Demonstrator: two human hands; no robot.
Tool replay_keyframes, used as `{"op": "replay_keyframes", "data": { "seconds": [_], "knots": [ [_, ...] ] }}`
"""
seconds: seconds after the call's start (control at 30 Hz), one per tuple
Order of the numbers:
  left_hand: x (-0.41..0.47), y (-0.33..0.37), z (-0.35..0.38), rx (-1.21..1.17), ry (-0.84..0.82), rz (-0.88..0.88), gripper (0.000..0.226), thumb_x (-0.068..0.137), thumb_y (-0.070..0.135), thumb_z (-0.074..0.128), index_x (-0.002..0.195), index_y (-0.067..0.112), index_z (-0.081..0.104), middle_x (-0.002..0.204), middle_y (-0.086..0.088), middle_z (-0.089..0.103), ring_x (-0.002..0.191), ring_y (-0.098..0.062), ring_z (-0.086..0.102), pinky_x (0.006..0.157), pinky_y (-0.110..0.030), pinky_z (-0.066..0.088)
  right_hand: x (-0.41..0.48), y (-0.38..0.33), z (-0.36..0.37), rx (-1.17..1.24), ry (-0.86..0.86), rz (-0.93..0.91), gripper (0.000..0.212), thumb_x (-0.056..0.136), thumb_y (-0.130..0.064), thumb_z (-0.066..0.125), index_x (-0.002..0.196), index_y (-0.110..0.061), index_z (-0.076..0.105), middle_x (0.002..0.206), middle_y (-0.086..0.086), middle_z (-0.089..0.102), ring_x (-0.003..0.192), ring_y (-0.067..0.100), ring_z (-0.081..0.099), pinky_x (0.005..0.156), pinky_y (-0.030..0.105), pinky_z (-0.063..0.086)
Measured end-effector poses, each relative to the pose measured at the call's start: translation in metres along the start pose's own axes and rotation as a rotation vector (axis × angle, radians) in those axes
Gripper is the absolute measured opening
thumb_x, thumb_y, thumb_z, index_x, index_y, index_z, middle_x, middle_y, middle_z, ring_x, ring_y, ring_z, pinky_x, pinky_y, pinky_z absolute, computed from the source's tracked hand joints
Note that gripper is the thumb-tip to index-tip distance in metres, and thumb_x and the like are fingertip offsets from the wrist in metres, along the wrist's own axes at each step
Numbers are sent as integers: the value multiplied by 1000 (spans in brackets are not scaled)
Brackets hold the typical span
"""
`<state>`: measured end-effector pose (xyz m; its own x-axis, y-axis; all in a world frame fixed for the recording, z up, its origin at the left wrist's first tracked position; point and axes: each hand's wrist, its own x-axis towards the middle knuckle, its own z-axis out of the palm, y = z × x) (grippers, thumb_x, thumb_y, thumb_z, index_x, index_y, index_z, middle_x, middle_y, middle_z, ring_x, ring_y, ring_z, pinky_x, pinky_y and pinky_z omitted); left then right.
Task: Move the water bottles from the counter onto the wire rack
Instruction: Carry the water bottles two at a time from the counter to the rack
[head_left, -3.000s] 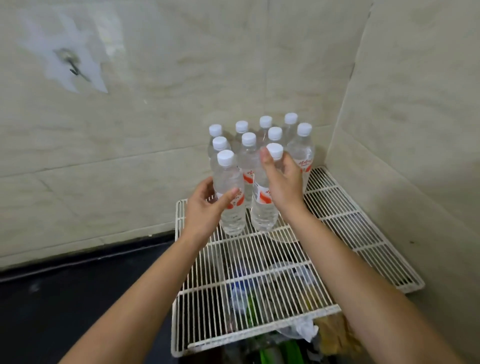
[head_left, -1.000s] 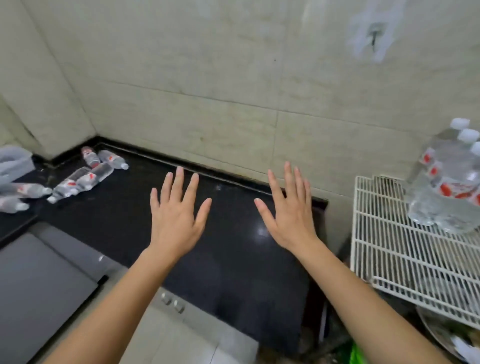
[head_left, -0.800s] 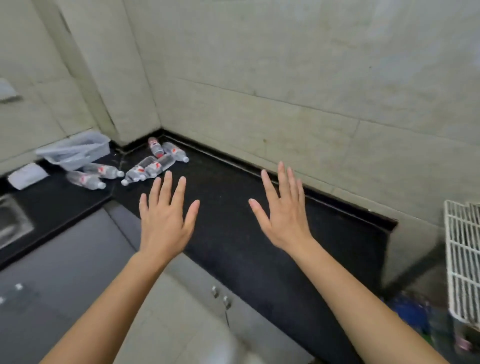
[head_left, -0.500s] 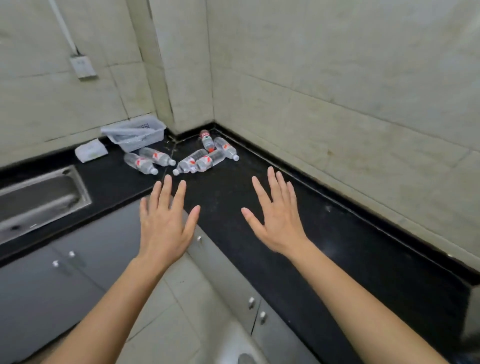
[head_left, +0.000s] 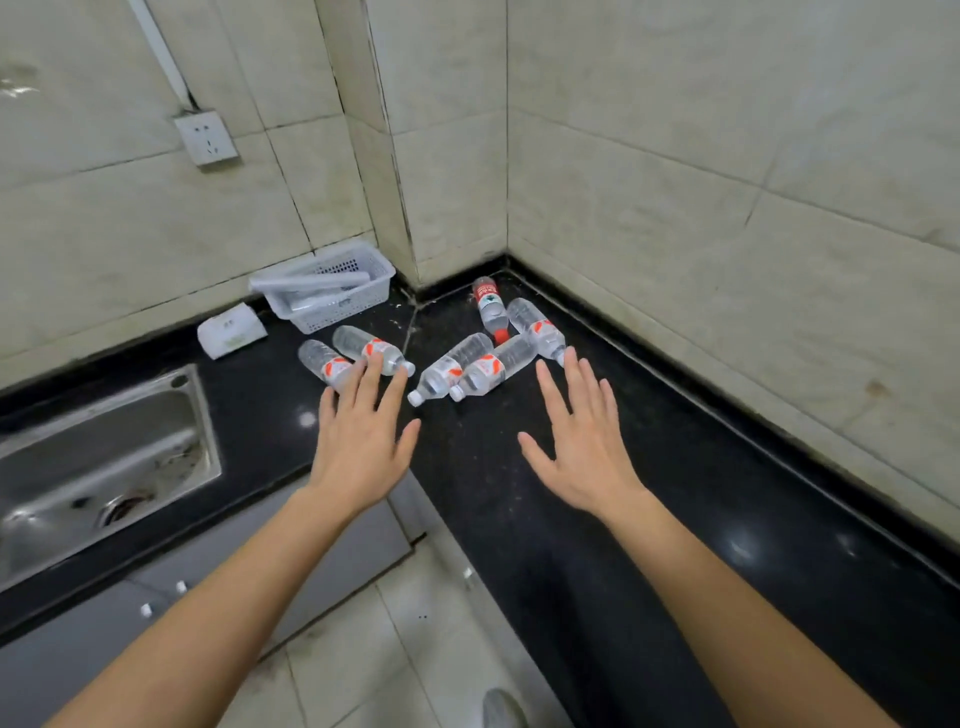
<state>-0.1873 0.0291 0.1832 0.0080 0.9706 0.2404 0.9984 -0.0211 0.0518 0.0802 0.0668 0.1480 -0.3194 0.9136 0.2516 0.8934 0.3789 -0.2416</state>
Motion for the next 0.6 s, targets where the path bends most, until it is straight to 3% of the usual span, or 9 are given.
{"op": "replay_keyframes", "data": {
  "seconds": [0.3, 0.43, 0.6],
  "knots": [
    [118, -30, 65, -29, -176, 64, 70, 95, 43, 56, 154, 14, 34, 165, -18, 20, 152, -38, 19, 115, -61, 28, 94, 23, 64, -19, -178, 136, 90, 97, -54, 49, 162, -20, -3, 169, 12, -13, 156, 31, -13, 125, 51, 1],
    [170, -57, 105, -11, -302, 108, 74, 98, 47, 49, 159, 15, 19, 168, -13, 5, 155, -32, 6, 121, -55, 18, 130, 16, 94, -41, -251, 169, 89, 98, -56, 46, 162, -22, -4, 169, 11, -15, 156, 30, -15, 125, 49, -4],
    [235, -92, 161, -45, -472, 183, 77, 98, 48, 51, 158, 12, 19, 167, -15, 11, 154, -33, 12, 120, -55, 22, 169, 7, 135, -53, -363, 280, 90, 96, -54, 51, 162, -20, -2, 170, 10, -12, 157, 32, -10, 127, 50, 1]
  ]
}}
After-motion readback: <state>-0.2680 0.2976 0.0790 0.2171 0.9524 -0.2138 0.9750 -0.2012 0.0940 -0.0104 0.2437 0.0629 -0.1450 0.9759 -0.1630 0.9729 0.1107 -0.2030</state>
